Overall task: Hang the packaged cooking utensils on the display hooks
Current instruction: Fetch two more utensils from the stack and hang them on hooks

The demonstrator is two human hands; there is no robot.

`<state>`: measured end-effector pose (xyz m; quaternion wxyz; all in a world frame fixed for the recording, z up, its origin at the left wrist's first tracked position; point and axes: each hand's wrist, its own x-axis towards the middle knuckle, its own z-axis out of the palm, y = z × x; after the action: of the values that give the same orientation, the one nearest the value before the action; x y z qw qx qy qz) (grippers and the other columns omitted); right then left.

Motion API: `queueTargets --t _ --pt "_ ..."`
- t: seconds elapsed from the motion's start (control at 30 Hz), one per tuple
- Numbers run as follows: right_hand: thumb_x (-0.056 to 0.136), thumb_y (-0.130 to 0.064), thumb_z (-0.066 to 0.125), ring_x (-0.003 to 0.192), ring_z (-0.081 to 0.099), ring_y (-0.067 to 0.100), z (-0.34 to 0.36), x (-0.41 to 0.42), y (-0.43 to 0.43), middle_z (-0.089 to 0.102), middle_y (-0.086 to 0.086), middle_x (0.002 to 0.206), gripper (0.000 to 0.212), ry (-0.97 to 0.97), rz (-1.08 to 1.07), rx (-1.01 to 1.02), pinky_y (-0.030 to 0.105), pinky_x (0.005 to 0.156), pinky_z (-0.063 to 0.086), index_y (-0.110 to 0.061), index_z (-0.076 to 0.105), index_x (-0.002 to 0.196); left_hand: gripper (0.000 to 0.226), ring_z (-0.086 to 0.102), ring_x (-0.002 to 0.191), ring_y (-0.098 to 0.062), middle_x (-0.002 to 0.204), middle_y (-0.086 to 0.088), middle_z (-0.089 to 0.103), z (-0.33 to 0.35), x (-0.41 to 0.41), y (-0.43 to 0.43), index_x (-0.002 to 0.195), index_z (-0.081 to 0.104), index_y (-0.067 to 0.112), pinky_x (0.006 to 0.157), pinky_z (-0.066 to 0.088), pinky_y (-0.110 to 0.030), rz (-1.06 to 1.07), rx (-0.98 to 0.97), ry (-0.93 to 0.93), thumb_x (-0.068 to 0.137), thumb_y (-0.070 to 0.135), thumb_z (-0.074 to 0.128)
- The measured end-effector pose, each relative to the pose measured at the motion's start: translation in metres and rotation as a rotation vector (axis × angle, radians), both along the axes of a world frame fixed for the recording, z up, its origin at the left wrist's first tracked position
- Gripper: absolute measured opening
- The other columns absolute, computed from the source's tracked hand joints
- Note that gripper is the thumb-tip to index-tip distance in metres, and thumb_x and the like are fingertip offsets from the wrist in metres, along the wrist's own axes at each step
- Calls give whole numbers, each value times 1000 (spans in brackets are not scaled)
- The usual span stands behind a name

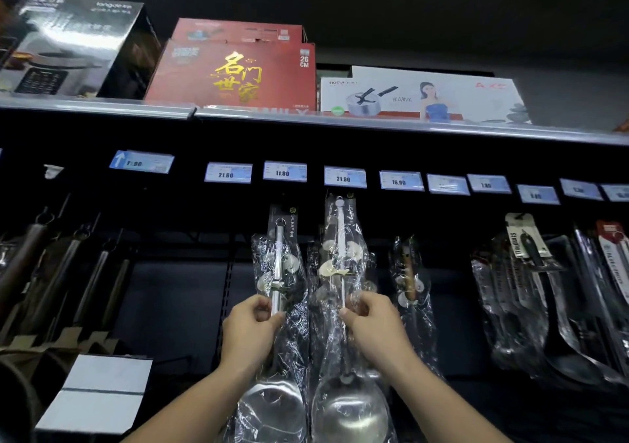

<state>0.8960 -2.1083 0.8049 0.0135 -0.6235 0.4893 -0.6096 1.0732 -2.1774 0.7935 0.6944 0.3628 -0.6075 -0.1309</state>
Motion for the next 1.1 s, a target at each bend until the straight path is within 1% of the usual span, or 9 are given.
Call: queueTargets --t 0.1,0.23,0.4,0.53,0.63,0.73,0.87,0.97,1.1 --pt "96 -19 64 55 41 11 -1 0 0 49 -2 68 24 -3 -10 -9 21 49 38 -9 53 78 12 67 75 -16 77 -1 71 0 0 -1 80 68 18 62 47 -24 1 5 -2 84 17 79" --pt "95 -20 65 59 44 13 -2 -3 -1 51 1 71 23 -39 -17 -20 26 54 41 1 59 90 12 68 75 -19 77 -2 71 0 0 0 80 67 18 63 49 -27 0 7 0 84 17 79" --pt "96 -18 64 59 46 12 -13 -4 0 55 0 72 12 -42 38 32 22 50 42 -10 62 88 12 70 75 -22 75 -3 72 -1 0 0 79 68 17 64 50 -29 5 5 -2 84 16 79" --pt "96 -18 64 59 45 10 -21 -5 0 52 -2 70 25 -14 16 31 17 52 41 -14 52 74 11 70 78 -27 75 -7 72 0 -1 2 80 68 15 62 48 -27 -1 3 0 85 15 78" --pt "96 -18 65 57 41 8 -22 -7 0 49 -4 68 30 -6 3 25 15 50 36 -16 49 71 12 67 73 -22 75 -5 71 0 -1 4 80 67 16 60 46 -25 4 -7 -5 85 15 78" --pt "95 -19 65 59 44 11 -20 -8 -1 51 -1 71 26 -25 15 9 21 54 40 -8 52 76 13 63 68 -15 73 -3 70 0 -2 5 79 67 17 60 46 -24 -9 -15 -2 86 14 77" --pt "95 -20 66 60 45 13 -16 -13 -8 50 0 71 26 -53 21 14 24 54 44 -9 50 77 11 63 65 -12 73 -2 70 0 -4 5 80 67 17 54 45 -21 -18 -17 -3 87 13 76" --pt "94 -20 67 61 45 14 -14 -18 -21 52 2 72 25 -66 11 38 28 55 43 2 56 87 12 63 63 -11 75 -1 70 0 -5 4 81 67 17 49 43 -16 -38 -19 -1 88 12 75" --pt "94 -18 67 57 43 16 -10 -21 -38 53 4 72 23 -79 8 84 28 50 39 4 58 93 16 64 68 -11 76 1 70 1 -5 -3 79 65 20 55 44 -19 -37 -3 -7 87 12 76"
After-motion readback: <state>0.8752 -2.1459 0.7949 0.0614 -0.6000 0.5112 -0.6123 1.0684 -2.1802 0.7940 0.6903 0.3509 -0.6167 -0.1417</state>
